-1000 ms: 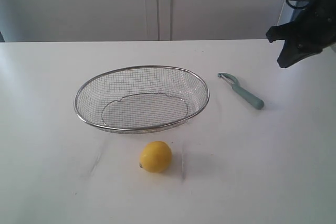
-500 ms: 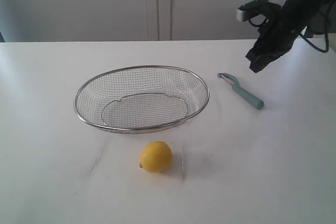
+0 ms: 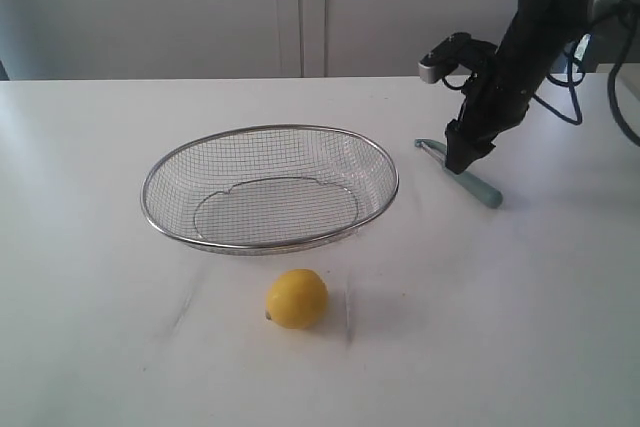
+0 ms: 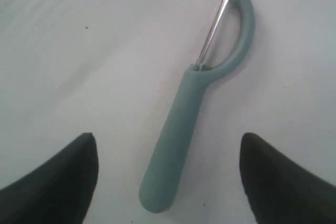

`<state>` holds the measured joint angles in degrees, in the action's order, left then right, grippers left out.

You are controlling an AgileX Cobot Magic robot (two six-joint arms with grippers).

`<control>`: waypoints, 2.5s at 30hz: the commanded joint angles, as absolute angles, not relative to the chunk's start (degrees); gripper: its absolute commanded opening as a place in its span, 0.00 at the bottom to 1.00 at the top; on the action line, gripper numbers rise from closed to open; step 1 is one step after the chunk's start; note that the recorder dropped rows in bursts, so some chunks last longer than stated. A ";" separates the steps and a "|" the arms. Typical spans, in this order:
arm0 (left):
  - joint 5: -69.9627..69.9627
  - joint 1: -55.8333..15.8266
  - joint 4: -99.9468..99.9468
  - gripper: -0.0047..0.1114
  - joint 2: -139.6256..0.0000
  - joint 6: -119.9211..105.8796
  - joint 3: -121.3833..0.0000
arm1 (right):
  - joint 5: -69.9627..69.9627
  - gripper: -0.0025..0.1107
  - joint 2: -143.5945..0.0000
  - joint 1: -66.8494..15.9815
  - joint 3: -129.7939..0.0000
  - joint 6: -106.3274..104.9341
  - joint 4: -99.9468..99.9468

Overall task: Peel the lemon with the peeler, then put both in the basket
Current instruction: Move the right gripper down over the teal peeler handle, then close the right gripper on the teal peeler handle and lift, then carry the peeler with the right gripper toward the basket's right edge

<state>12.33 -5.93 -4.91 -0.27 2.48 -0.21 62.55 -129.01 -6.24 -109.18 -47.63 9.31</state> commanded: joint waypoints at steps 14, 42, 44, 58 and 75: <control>12.11 -6.12 -5.47 0.04 0.00 2.74 0.00 | 61.70 0.61 -132.16 -6.28 -108.44 -47.40 7.46; 12.11 -6.12 -5.47 0.04 0.00 2.74 0.00 | 66.54 0.02 -134.54 -6.28 -108.87 -28.83 -5.79; 12.11 -6.12 -5.47 0.04 0.00 2.74 0.00 | 68.92 0.02 -133.83 -6.28 -109.27 -26.71 -7.30; 12.11 -6.12 -5.47 0.04 0.00 2.74 0.00 | 69.96 0.02 -119.40 -6.28 -108.51 -20.61 1.43; 12.11 -6.12 -5.47 0.04 0.00 2.74 0.00 | 69.96 0.02 -91.68 -6.28 -77.13 -41.03 26.15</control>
<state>12.31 -5.93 -4.91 -0.27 2.48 -0.21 70.00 -94.02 -6.29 -81.58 -36.10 20.96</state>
